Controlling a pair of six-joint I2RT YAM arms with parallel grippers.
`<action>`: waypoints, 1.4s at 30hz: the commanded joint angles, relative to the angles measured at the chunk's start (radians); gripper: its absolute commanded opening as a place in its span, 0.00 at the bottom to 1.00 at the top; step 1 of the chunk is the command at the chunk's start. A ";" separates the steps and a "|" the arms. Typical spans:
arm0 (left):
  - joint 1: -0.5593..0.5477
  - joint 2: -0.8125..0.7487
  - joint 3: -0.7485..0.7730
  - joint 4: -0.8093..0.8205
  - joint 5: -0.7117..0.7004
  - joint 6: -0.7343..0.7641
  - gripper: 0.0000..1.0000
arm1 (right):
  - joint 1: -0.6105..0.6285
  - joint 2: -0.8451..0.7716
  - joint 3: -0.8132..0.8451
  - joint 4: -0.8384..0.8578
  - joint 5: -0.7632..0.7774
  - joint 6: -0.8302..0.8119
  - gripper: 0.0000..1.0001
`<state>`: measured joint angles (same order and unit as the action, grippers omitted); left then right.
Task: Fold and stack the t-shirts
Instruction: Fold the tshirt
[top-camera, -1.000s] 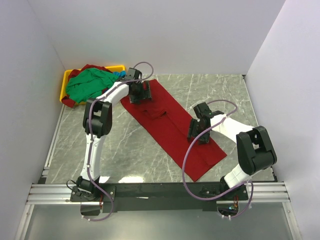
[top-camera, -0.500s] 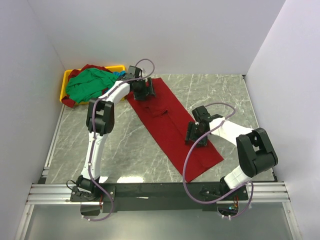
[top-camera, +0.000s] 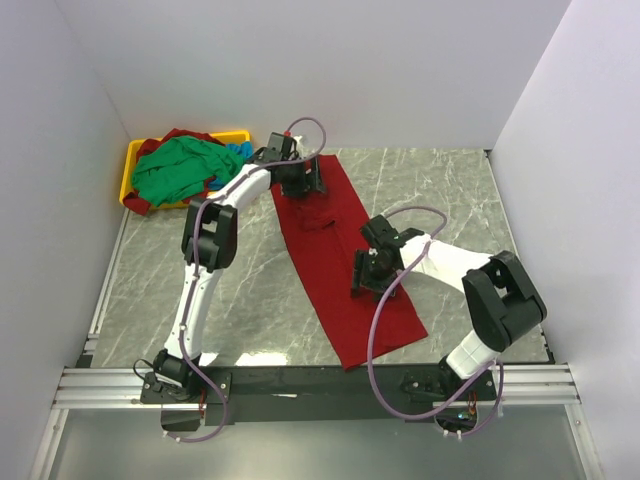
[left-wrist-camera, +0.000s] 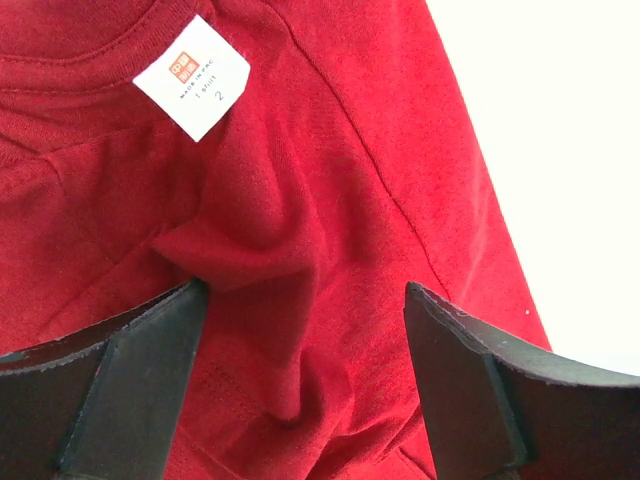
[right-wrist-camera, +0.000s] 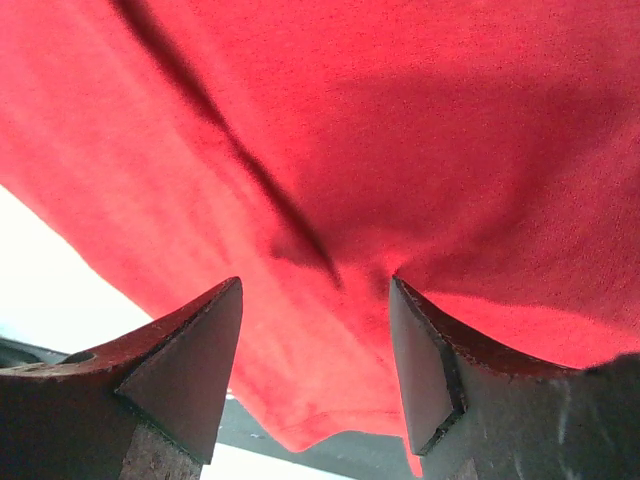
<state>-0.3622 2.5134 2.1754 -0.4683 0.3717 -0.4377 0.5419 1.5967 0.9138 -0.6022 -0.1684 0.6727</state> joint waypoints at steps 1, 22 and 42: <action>-0.012 -0.063 0.006 -0.055 -0.080 0.010 0.87 | 0.015 -0.046 0.080 -0.074 0.052 0.021 0.67; -0.011 -0.229 -0.250 -0.030 -0.177 -0.139 0.88 | 0.052 -0.224 -0.156 -0.015 0.040 0.007 0.67; 0.000 0.025 -0.071 0.023 -0.082 0.016 0.88 | 0.096 -0.046 -0.112 0.079 -0.118 -0.018 0.67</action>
<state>-0.3607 2.4615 2.0895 -0.4473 0.2596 -0.4835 0.6205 1.4986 0.7700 -0.5591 -0.2752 0.6754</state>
